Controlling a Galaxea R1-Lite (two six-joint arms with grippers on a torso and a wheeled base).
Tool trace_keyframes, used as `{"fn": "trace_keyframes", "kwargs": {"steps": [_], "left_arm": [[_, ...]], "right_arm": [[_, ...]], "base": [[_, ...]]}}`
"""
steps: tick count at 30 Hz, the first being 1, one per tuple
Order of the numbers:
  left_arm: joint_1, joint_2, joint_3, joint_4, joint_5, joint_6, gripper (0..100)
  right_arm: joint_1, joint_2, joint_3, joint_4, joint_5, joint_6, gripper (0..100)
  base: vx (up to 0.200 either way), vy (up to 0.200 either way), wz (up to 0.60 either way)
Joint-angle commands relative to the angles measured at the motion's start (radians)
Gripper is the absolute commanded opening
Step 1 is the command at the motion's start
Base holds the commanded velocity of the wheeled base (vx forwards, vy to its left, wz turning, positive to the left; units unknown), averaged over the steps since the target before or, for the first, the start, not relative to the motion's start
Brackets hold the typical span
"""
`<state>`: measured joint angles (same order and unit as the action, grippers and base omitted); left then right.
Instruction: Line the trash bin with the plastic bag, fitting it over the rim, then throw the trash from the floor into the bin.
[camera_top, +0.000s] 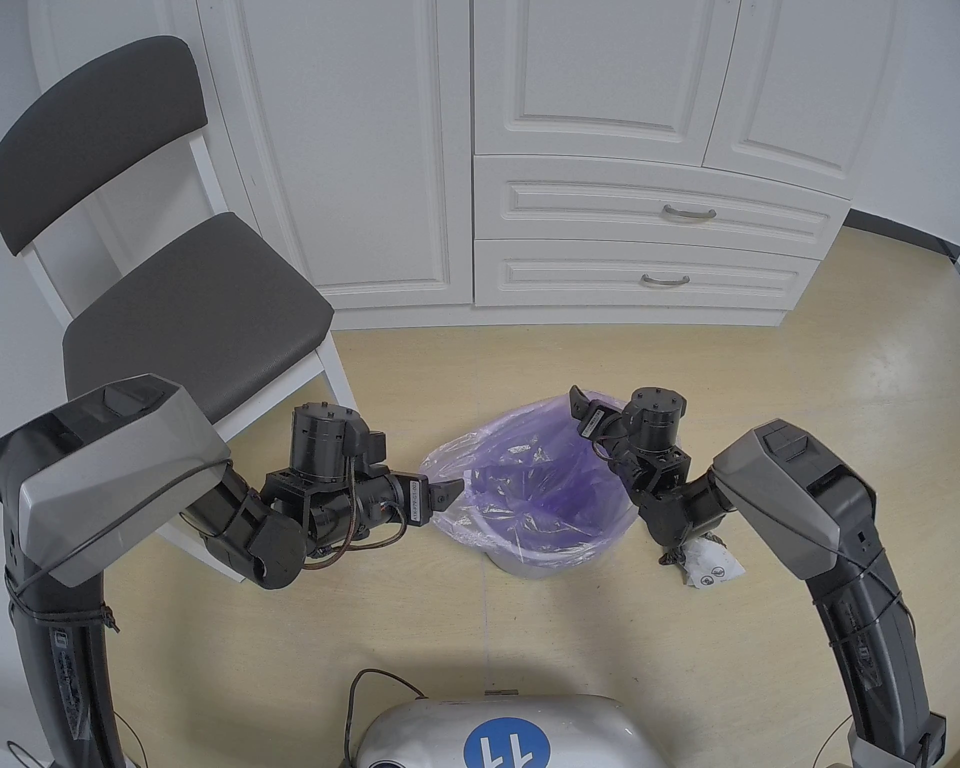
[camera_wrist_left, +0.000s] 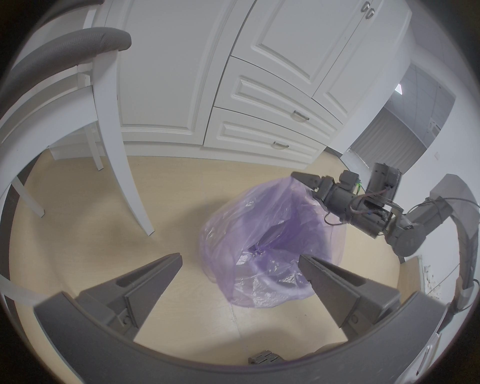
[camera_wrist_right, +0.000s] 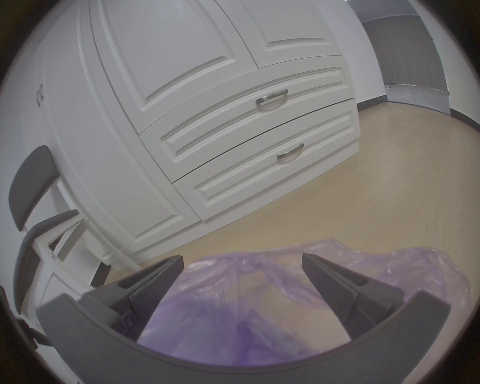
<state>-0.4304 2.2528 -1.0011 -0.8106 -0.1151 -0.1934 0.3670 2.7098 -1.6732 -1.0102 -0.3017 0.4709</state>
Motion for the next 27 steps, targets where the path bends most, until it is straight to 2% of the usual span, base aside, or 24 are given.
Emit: {"fn": "trace_keyframes", "kwargs": {"steps": [1, 3, 7, 10, 14, 15, 17, 18, 20, 23, 24, 27], "left_arm": [[-0.027, 0.011, -0.008, -0.044, 0.032, -0.04, 100], [-0.034, 0.021, -0.011, -0.044, 0.031, -0.04, 100], [-0.057, 0.06, -0.039, -0.045, 0.035, -0.06, 100], [-0.071, 0.094, -0.074, -0.039, 0.071, -0.083, 100], [-0.085, 0.185, -0.186, -0.007, 0.166, -0.098, 100], [-0.087, 0.192, -0.195, -0.004, 0.176, -0.1, 100], [-0.085, 0.243, -0.286, 0.047, 0.256, -0.112, 100], [-0.085, 0.243, -0.286, 0.047, 0.256, -0.112, 100], [-0.083, 0.257, -0.352, 0.162, 0.281, -0.126, 100], [-0.082, 0.26, -0.396, 0.219, 0.287, -0.159, 100], [-0.082, 0.272, -0.449, 0.252, 0.296, -0.201, 100], [-0.076, 0.291, -0.522, 0.318, 0.334, -0.236, 100]], "right_arm": [[0.001, -0.251, 0.273, -0.048, 0.134, -0.009, 100], [0.0, -0.286, 0.309, -0.048, 0.164, -0.009, 100], [-0.013, -0.312, 0.336, -0.037, 0.17, -0.029, 100], [-0.033, -0.329, 0.375, -0.033, 0.179, -0.089, 100], [-0.076, -0.329, 0.418, -0.033, 0.202, -0.227, 100], [-0.079, -0.329, 0.421, -0.033, 0.204, -0.235, 100], [-0.097, -0.323, 0.435, -0.018, 0.211, -0.271, 100], [-0.097, -0.323, 0.435, -0.018, 0.211, -0.271, 100], [-0.114, -0.317, 0.429, 0.045, 0.214, -0.293, 100], [-0.122, -0.314, 0.428, 0.081, 0.216, -0.298, 100], [-0.125, -0.314, 0.431, 0.099, 0.231, -0.298, 100], [-0.126, -0.309, 0.441, 0.114, 0.279, -0.298, 100]], "base": [[0.0, 0.0, 0.0], [0.0, 0.0, 0.0], [0.0, 0.0, 0.0], [0.0, 0.0, 0.0], [0.0, 0.0, 0.0], [0.0, 0.0, 0.0], [0.0, 0.0, 0.0], [0.0, 0.0, 0.0], [0.0, 0.0, 0.0], [0.0, 0.0, 0.0], [0.0, 0.0, 0.0], [0.0, 0.0, 0.0]]}}
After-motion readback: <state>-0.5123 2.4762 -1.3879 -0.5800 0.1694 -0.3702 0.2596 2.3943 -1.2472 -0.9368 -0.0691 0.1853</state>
